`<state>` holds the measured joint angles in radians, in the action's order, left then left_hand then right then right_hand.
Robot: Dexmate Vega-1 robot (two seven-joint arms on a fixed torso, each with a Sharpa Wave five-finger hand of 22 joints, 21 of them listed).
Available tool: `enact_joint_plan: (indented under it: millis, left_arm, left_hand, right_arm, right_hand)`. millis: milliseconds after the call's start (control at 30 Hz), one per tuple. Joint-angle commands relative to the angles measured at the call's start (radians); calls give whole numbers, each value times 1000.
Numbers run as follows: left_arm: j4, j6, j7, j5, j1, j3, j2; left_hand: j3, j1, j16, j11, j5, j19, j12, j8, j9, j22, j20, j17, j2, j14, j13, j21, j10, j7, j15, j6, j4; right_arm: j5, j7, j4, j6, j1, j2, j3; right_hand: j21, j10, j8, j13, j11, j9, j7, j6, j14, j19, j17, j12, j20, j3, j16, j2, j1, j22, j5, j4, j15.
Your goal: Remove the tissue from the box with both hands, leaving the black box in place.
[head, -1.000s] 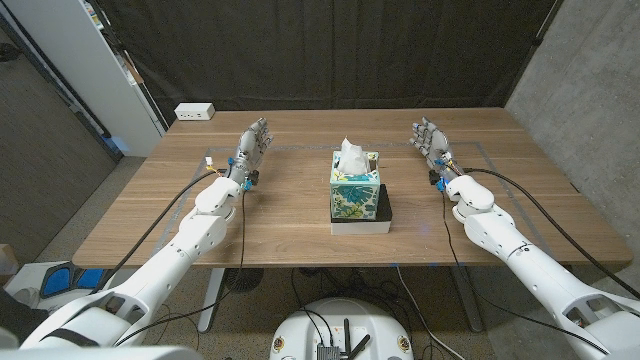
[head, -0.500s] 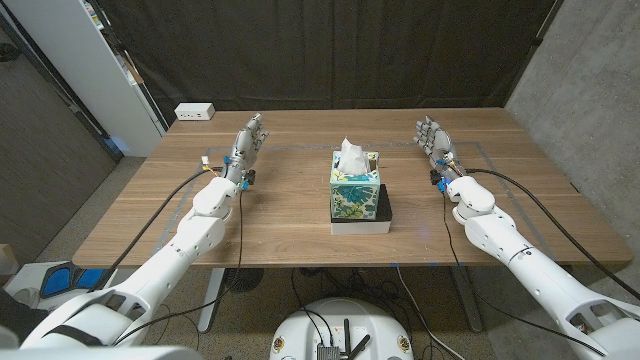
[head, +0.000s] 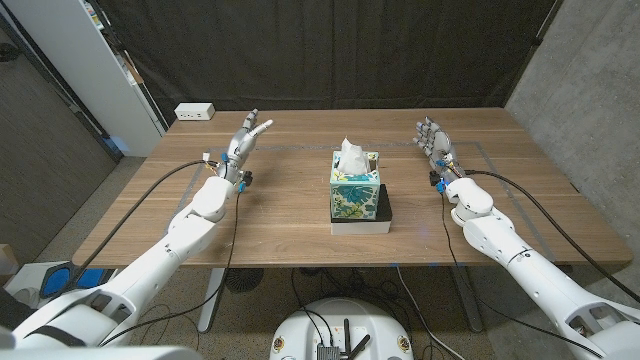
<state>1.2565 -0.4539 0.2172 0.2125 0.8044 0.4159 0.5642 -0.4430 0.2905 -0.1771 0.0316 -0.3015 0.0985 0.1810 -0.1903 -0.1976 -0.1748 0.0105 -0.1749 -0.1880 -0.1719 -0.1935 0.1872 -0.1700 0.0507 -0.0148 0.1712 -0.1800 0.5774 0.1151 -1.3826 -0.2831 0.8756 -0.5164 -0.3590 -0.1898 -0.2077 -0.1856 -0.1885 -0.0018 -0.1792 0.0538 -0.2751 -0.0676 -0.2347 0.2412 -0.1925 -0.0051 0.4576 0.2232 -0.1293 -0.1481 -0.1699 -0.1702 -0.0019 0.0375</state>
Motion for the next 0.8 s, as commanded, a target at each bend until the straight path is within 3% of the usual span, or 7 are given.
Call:
enact_joint_plan:
  millis: [33, 233, 800]
  left_arm:
    - [151, 143, 207, -260, 45, 25, 68]
    - [155, 145, 237, -276, 49, 28, 62]
    - [170, 131, 246, -262, 72, 26, 63]
  left_hand:
    - [12, 26, 5, -13, -17, 8, -1, 1, -3, -2, -7, -3, -1, -211, -5, -2, -301, 14, -17, 411, 1]
    - [19, 40, 2, -21, -27, 7, 6, -6, -4, -2, -5, -3, 1, -213, -5, 0, -295, 16, -15, 407, 1]
    - [41, 75, -4, -9, -50, -2, 16, -22, -5, -2, 7, -3, 2, -207, -6, 5, -283, 4, -1, 392, 2]
  right_arm:
    - [0, 17, -34, 1, 24, -13, 11]
    - [-3, 13, -33, -1, 22, -14, 10]
    - [-3, 6, -4, -11, 8, 1, 4]
  right_hand:
    - [-7, -7, -8, -5, 5, -2, -1, -12, -6, -3, 0, -7, 9, -1, 4, 0, 1, -4, -3, -6, 17]
    - [-7, -8, -7, -5, 8, -2, 3, -13, -7, -5, -4, -7, 16, -7, 2, 11, 4, -4, -3, -11, 9]
    - [-7, -8, -7, -5, 14, -2, 7, -13, -8, -6, -11, -5, 23, -12, -1, 20, 3, -4, -4, -24, 0]
